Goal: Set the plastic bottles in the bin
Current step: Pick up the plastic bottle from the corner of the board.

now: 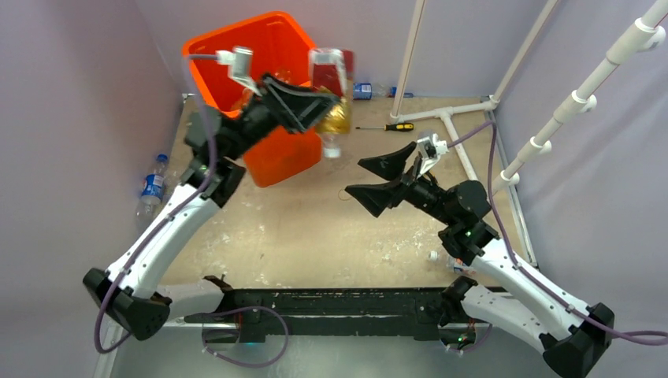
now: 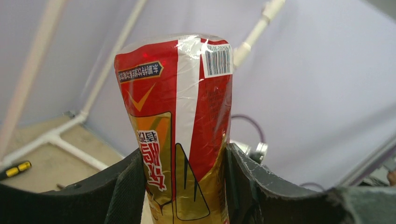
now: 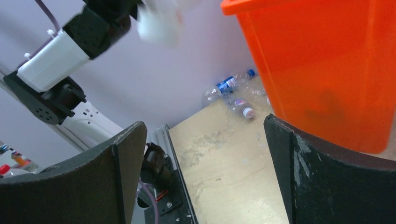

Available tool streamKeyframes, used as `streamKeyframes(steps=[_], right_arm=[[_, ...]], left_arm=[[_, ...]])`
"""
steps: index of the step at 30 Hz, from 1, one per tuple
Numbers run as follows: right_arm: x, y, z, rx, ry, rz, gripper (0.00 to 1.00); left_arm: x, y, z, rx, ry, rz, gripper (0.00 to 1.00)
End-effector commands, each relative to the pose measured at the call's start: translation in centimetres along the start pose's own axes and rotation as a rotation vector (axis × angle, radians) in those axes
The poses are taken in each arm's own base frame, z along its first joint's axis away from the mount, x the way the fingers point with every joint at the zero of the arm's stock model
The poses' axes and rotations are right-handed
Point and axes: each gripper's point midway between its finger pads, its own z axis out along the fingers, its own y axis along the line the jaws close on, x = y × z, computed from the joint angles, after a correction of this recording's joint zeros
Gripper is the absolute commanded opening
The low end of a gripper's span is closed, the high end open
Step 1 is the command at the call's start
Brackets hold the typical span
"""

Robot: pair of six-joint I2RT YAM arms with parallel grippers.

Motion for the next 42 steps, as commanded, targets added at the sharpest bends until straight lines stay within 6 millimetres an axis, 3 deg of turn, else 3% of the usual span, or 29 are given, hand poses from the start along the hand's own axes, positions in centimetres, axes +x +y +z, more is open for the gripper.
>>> streamKeyframes(steps=[1,5,8,17,22,28,33,38,42], right_arm=[[-5.7,2.1,-0.8,-0.004,-0.171,-0.085,0.99],[-6.7,2.2,-2.5,0.025,-0.256,-0.068,0.99],[-7.2,2.7,-2.6,-0.012,-0.310,-0.040,0.99],[-5.3,3.4,-0.2,-0.143,-0.249,0.031,0.97],[-4.9,3.7,-0.1,-0.168,-0.248,0.047,0.95],[-3.3,4.9,1.4,-0.257,-0.164,0.093,0.91],[-1.9,5.2,2.7,-0.253,-0.117,0.115,0.85],[-2.3,5.3,3.0,-0.248,-0.148,0.132,0.76],[-2.6,5.0,3.5,-0.236,-0.178,0.152,0.63]], left_arm=[[1.1,-1.7,1.7,0.034,-0.056,0.145,0.00],[1.1,-2.2,0.0,0.094,-0.169,0.091,0.00],[2.0,-2.3,-1.1,0.126,-0.214,0.016,0.00],[3.6,-2.4,-2.7,0.141,-0.280,-0.039,0.00],[4.0,-2.5,-3.5,0.150,-0.288,-0.049,0.00],[5.1,-2.0,-4.1,0.144,-0.273,-0.072,0.00],[5.3,-2.1,-4.4,0.145,-0.271,-0.079,0.00],[5.9,-2.2,-4.5,0.146,-0.252,-0.080,0.00],[6.4,-2.2,-4.5,0.150,-0.241,-0.085,0.00]])
